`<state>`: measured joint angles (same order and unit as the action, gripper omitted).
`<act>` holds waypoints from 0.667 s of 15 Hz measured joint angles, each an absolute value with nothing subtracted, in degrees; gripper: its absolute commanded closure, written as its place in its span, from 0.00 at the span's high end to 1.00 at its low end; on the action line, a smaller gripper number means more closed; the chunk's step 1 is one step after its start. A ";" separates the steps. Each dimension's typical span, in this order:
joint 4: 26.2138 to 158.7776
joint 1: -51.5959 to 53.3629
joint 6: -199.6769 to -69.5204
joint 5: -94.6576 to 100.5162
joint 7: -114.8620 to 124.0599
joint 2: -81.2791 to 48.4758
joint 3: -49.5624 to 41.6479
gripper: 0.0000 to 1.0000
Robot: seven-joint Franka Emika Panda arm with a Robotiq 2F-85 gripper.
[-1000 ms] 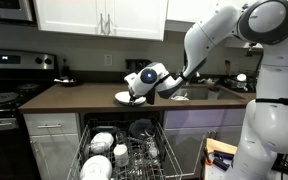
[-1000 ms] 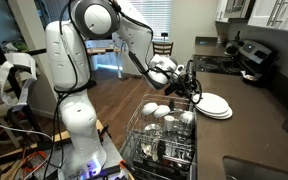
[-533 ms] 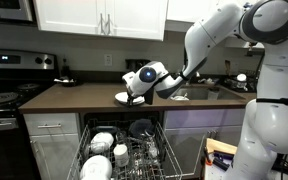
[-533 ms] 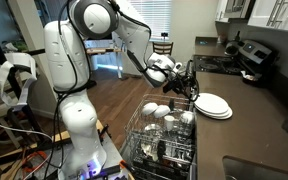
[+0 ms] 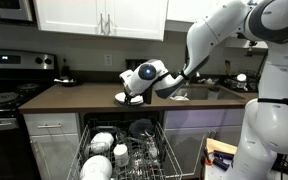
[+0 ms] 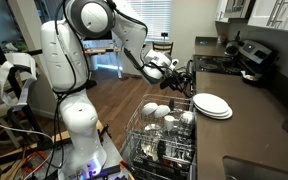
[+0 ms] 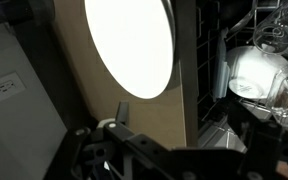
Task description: Remove the white plate from the dishwasher and put it on top of the white plate on the counter
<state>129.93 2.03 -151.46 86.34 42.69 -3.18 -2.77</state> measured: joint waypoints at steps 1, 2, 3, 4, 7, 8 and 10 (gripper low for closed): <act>129.97 2.19 -151.46 85.59 41.95 -2.97 -2.55 1.00; 130.01 2.45 -151.46 84.99 41.33 -2.78 -2.38 1.00; 130.02 2.64 -151.46 84.52 40.76 -2.62 -2.17 1.00; 130.02 2.83 -151.50 84.01 40.30 -2.47 -1.96 1.00; 130.03 3.40 -152.27 83.48 39.71 -2.02 -1.57 1.00; 130.05 3.43 -153.50 83.48 39.71 -1.83 -1.50 1.00; 130.08 3.42 -156.53 83.47 39.71 -1.41 -1.53 1.00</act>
<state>130.08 3.42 -156.53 83.47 39.71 -1.41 -1.53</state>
